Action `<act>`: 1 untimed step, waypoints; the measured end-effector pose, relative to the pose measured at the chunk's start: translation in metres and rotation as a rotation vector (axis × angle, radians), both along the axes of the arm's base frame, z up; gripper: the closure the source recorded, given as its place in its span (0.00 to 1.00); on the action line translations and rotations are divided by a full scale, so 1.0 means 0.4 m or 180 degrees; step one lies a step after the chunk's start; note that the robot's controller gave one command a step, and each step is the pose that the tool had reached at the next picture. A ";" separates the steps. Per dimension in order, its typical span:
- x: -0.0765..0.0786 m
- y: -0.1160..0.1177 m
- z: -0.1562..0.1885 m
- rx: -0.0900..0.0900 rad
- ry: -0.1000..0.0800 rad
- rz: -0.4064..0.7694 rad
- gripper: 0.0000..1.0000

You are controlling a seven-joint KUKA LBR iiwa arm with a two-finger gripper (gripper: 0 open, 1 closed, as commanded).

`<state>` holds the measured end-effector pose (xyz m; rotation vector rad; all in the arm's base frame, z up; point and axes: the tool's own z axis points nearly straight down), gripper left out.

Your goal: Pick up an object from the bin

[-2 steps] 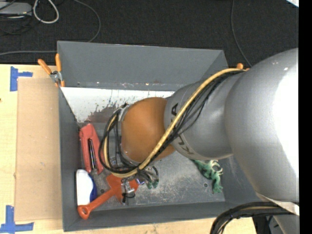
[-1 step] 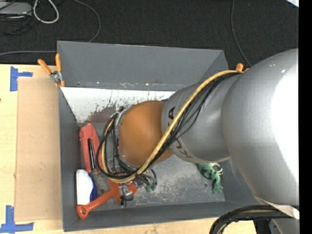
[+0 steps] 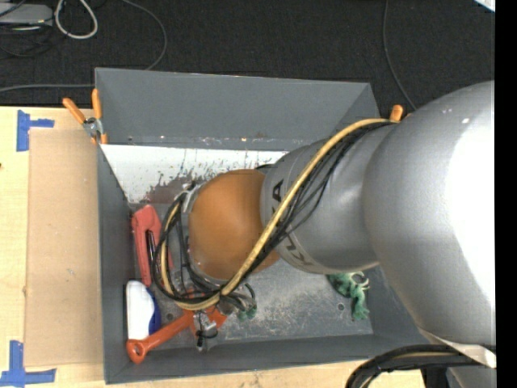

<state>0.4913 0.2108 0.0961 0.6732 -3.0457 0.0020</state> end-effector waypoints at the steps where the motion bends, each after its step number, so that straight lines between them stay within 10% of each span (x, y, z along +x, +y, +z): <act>1: 0.063 -0.110 -0.037 0.0019 0.0006 0.0871 0.00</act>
Offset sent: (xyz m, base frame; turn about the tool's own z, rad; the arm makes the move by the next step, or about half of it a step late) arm -0.0061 0.0062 0.0960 -0.1113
